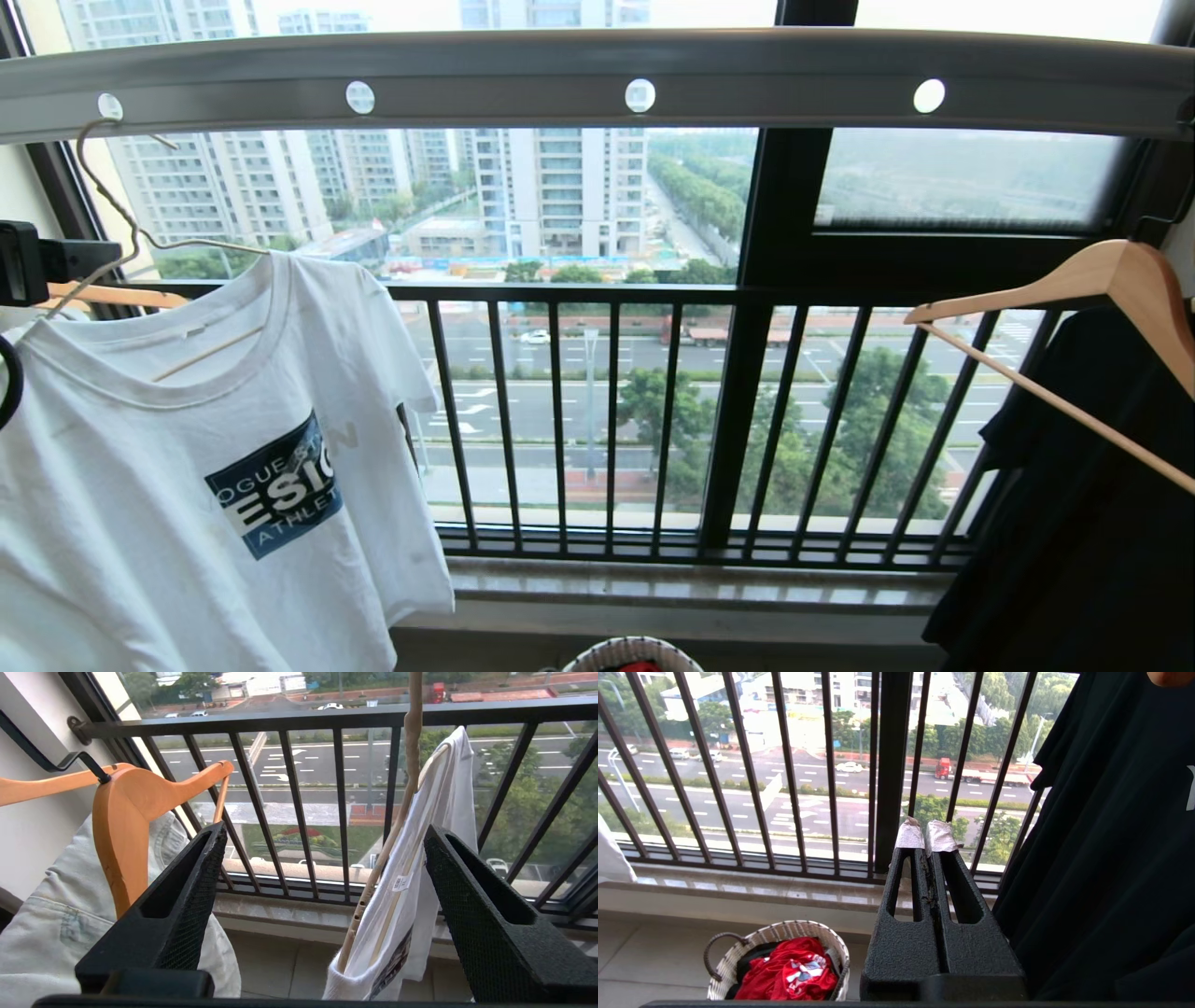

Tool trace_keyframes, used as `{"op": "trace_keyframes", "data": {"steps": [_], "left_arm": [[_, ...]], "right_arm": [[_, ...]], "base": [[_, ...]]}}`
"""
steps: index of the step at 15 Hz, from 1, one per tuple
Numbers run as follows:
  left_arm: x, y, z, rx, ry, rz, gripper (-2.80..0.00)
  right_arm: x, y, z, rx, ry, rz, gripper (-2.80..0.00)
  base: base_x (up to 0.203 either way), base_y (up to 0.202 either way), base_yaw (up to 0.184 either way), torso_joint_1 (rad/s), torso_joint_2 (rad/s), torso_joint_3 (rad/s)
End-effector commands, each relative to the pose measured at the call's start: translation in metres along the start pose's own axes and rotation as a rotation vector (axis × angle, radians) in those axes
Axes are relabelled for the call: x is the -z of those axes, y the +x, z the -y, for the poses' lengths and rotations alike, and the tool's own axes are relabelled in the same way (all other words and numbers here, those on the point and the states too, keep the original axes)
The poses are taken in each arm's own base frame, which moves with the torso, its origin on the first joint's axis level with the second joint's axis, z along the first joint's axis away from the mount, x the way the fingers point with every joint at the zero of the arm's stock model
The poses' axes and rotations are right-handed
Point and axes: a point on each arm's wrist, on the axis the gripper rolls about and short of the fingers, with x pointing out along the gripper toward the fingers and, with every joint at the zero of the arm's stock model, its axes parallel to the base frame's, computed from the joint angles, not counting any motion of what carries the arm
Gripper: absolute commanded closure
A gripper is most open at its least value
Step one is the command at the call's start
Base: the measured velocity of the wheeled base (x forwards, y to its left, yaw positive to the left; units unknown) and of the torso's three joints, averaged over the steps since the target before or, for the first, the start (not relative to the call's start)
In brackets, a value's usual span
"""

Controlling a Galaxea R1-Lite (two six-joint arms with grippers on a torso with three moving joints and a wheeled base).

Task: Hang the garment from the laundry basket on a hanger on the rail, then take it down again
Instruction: Take the clothes off the clothes rack

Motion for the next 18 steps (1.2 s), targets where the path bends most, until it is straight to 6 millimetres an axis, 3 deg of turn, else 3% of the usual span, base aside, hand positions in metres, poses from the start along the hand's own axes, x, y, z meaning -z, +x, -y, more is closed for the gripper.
{"op": "trace_keyframes", "data": {"steps": [1,10,18], "left_arm": [[0.010,0.016,-0.018,0.046,-0.032,-0.049,-2.80],[0.018,0.042,-0.021,0.247,-0.164,-0.058,-2.80],[0.014,0.045,-0.008,0.316,-0.167,-0.051,-2.80]], "right_arm": [[0.000,0.000,0.000,0.000,-0.001,0.000,0.00],[0.000,0.000,0.000,0.000,-0.001,0.000,0.00],[0.000,0.000,0.000,0.000,-0.001,0.000,0.00]], "base": [[0.000,0.000,0.000,0.000,0.00,0.000],[0.000,0.000,0.000,0.000,0.00,0.000],[0.000,0.000,0.000,0.000,0.00,0.000]]}}
